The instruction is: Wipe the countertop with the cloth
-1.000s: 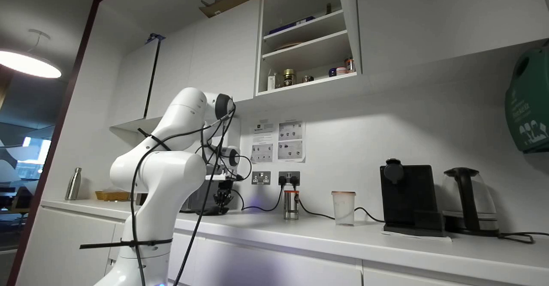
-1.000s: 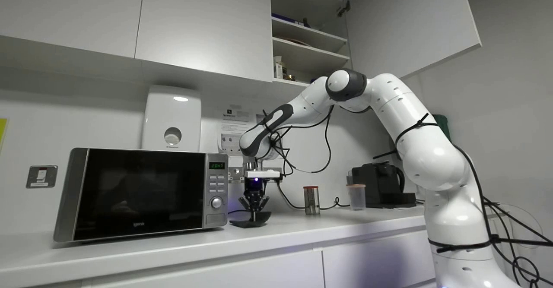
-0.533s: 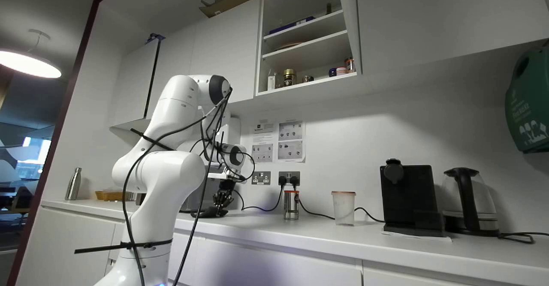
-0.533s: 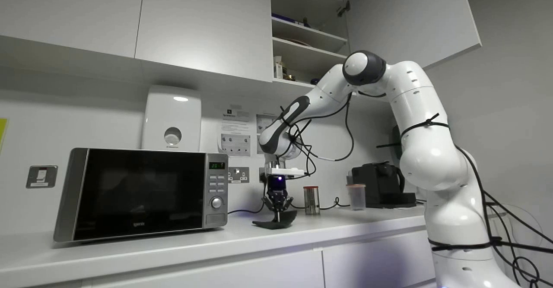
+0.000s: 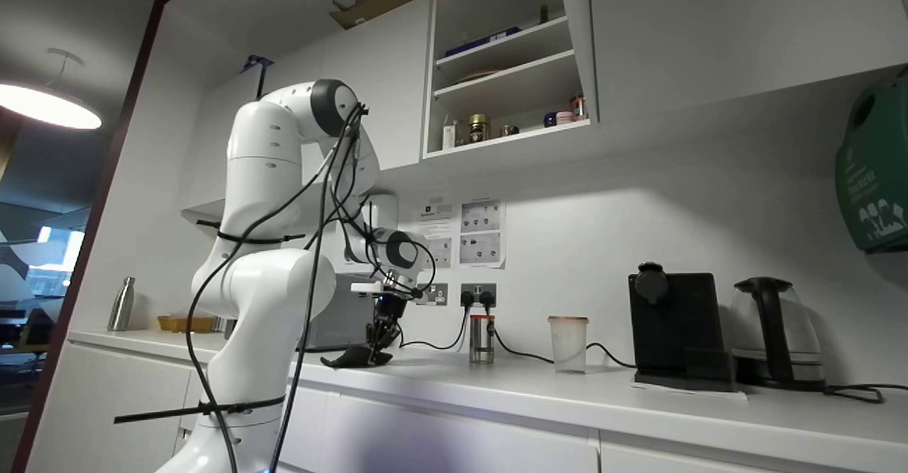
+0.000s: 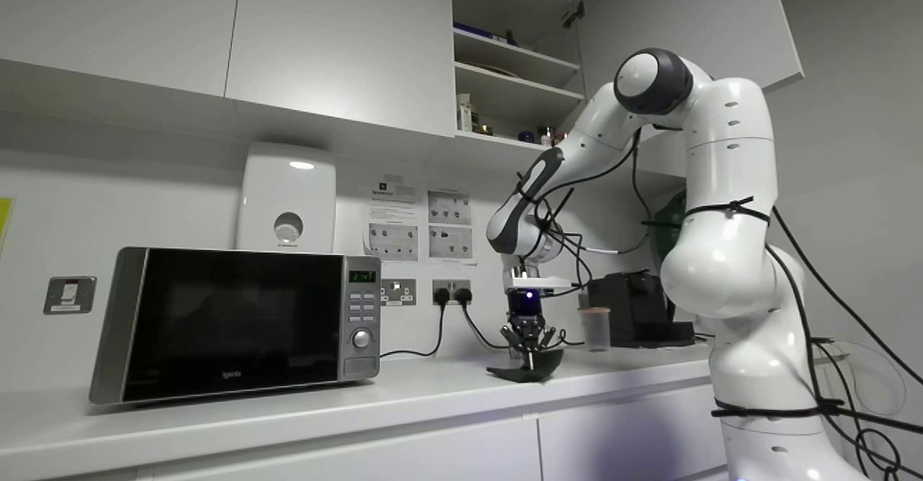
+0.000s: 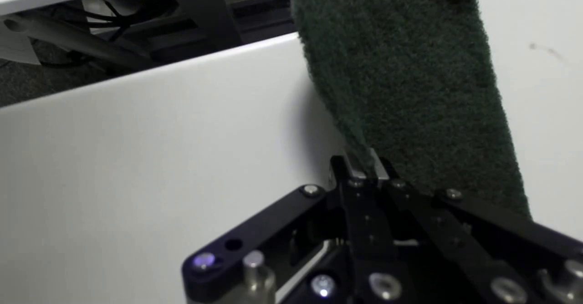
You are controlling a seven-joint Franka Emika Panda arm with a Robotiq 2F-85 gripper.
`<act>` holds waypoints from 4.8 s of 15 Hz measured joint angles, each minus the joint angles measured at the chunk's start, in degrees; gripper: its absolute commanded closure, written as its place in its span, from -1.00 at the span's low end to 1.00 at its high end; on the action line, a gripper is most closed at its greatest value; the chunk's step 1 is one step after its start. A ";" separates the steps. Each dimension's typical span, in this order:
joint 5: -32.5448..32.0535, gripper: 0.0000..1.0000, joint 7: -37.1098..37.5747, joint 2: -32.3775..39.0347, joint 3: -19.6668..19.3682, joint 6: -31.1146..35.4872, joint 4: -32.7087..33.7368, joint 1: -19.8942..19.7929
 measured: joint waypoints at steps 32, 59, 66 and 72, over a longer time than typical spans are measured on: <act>-13.31 0.98 13.86 12.79 -1.74 8.54 15.90 -4.28; -6.01 0.98 2.88 11.47 5.24 6.88 13.06 7.07; -2.84 0.98 0.73 -2.19 -1.83 7.30 -2.89 -1.89; -3.58 0.98 -1.34 -5.01 -10.26 7.40 -5.77 -12.13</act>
